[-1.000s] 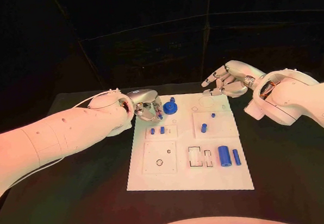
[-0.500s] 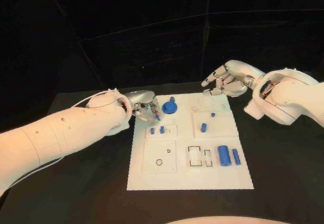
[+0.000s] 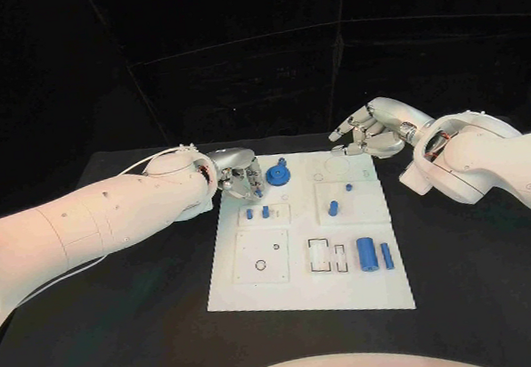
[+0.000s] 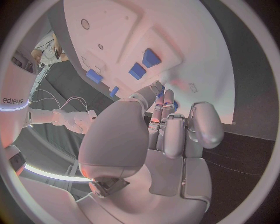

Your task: Assemble the parts on the task board

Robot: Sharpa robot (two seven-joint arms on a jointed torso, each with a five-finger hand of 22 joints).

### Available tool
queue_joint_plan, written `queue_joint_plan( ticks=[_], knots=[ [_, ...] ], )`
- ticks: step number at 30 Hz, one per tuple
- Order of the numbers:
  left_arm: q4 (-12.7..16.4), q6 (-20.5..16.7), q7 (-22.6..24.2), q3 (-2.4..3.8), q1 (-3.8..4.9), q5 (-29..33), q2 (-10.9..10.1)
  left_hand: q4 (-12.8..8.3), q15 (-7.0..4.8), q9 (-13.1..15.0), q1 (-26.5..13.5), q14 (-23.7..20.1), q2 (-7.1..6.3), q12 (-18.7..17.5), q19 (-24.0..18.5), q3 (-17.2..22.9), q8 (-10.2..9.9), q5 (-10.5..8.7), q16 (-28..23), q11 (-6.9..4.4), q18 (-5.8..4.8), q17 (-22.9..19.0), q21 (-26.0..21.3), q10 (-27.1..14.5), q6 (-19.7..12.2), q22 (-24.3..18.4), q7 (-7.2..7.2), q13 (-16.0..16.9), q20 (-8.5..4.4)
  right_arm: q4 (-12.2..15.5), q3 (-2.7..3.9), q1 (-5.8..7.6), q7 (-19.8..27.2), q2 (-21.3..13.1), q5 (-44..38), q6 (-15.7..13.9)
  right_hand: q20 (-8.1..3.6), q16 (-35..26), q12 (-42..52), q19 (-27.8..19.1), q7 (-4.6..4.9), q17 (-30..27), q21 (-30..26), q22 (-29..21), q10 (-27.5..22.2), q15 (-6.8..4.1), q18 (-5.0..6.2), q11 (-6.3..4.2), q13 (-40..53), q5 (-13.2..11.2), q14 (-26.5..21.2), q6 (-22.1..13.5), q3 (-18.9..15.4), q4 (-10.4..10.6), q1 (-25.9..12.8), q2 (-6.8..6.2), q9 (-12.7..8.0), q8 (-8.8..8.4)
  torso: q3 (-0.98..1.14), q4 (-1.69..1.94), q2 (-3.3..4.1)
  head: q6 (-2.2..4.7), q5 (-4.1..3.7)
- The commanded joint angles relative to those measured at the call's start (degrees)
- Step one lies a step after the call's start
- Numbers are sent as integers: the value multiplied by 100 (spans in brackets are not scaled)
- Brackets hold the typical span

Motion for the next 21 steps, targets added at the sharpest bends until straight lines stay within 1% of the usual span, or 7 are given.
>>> queue_joint_plan(
  ticks=[1,4,9,14,17,21],
  knots=[
    [-8,110,-30,-7,4,25,23,-11,4,5,-59,203,-16,-27,20,24,-22,-8,25,3,-51,-7,13,48,27,3,-20,3,20,7,4,11,40,6,2,16,4,-20,-14,-22,-3,-3,-16,-4,-4,-33,63,-3,-1,15,157,-19,7,35,38,17,-4,0,1,-5,-1,-3,0],
    [-10,118,-45,-9,4,25,35,-11,4,5,-59,203,-16,-27,20,24,-22,-8,25,3,-51,-7,13,48,27,3,-20,3,20,8,4,11,40,6,2,17,4,-20,-14,-22,-3,-3,-16,-4,-4,-33,63,-3,-1,15,157,-19,7,35,38,17,-4,0,-1,-6,1,0,0],
    [-18,137,-87,-12,4,24,57,-11,4,5,-59,203,-16,-27,20,24,-22,-8,25,3,-51,-7,13,48,27,3,-20,3,20,10,4,11,39,6,2,18,4,-20,-14,-22,-3,-3,-16,-4,-4,-33,63,-3,-1,15,157,-19,7,35,38,17,-4,0,1,1,-1,-3,-3],
    [-29,163,-173,-14,4,24,79,-15,1,7,-73,199,-16,-30,22,26,-21,-9,21,-3,-54,-22,27,70,43,19,-24,9,18,16,4,11,36,7,2,19,2,-26,-13,-23,-6,-1,-25,-12,21,-36,65,-7,-12,11,159,-11,3,48,37,19,-2,6,0,-2,-1,-3,-3],
    [-35,177,-202,-15,5,24,87,-16,0,7,-75,198,-17,-30,24,26,-20,-9,19,-4,-56,-27,34,75,47,27,-25,10,18,23,4,11,35,6,2,17,2,-26,-13,-23,-6,-1,-25,-12,21,-36,65,-7,-12,11,159,-11,3,48,37,19,-2,6,5,-3,0,-3,-10],
    [-46,205,-237,-16,5,23,96,-20,1,2,-104,196,-42,-54,22,16,-37,-11,18,1,-56,-34,34,66,35,30,-20,9,17,28,4,11,34,6,2,14,2,-26,-13,-23,-6,-1,-25,-12,21,-36,65,-7,-12,11,159,-11,3,48,37,19,-2,6,-1,0,-2,-6,-10]
  ],
)
